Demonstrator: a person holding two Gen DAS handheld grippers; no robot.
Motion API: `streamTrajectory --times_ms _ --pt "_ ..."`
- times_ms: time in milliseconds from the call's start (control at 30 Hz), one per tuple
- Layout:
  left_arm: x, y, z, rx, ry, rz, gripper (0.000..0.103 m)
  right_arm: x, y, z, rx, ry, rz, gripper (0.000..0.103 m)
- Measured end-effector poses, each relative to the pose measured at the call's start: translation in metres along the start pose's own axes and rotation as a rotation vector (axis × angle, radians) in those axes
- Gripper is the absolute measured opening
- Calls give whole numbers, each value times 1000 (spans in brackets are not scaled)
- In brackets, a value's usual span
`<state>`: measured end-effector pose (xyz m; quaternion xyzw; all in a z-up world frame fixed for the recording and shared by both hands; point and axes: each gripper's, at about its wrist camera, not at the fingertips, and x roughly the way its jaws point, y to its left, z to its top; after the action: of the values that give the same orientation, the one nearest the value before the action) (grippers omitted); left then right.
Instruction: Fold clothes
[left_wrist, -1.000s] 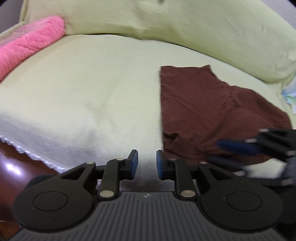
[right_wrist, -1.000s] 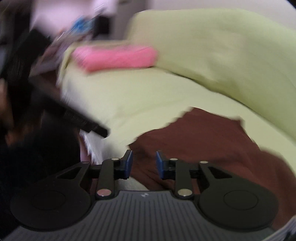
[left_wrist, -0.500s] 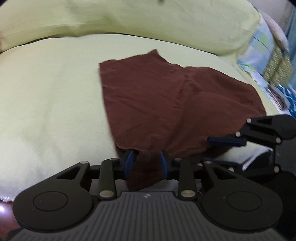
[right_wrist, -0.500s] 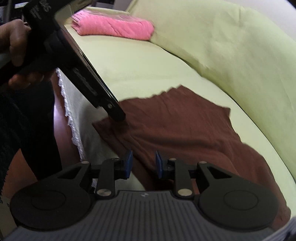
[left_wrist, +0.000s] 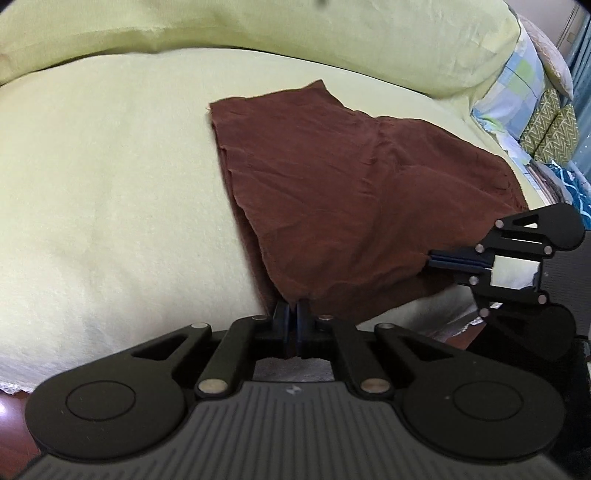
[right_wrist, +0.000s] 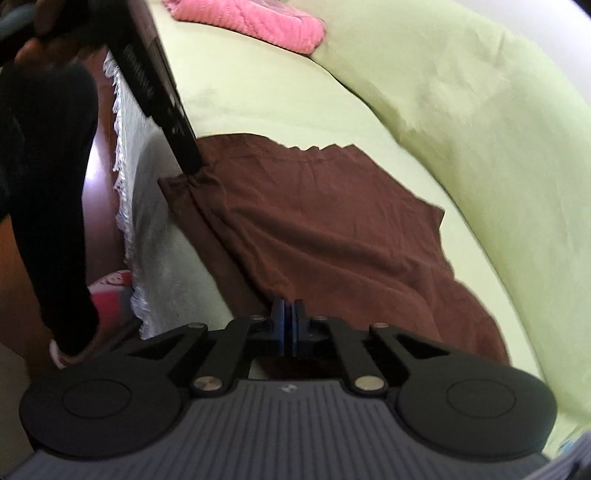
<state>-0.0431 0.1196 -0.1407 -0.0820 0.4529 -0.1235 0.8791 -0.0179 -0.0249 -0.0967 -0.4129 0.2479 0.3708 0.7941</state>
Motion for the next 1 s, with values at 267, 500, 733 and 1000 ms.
streamTrajectory --times_ms 267,500,733,1000 --pt "-15 -5 -3 39 -4 -15 0 -33 0 -3 -8 -68 31 0" --pt "9 0 -14 8 46 29 1 -20 19 -8 -13 -26 56 0" --pt "7 -6 -28 28 73 129 12 -26 29 -7 22 -9 -29 28" --pt "-23 -55 -14 99 -36 70 25 -76 -13 -54 557 19 -150 14"
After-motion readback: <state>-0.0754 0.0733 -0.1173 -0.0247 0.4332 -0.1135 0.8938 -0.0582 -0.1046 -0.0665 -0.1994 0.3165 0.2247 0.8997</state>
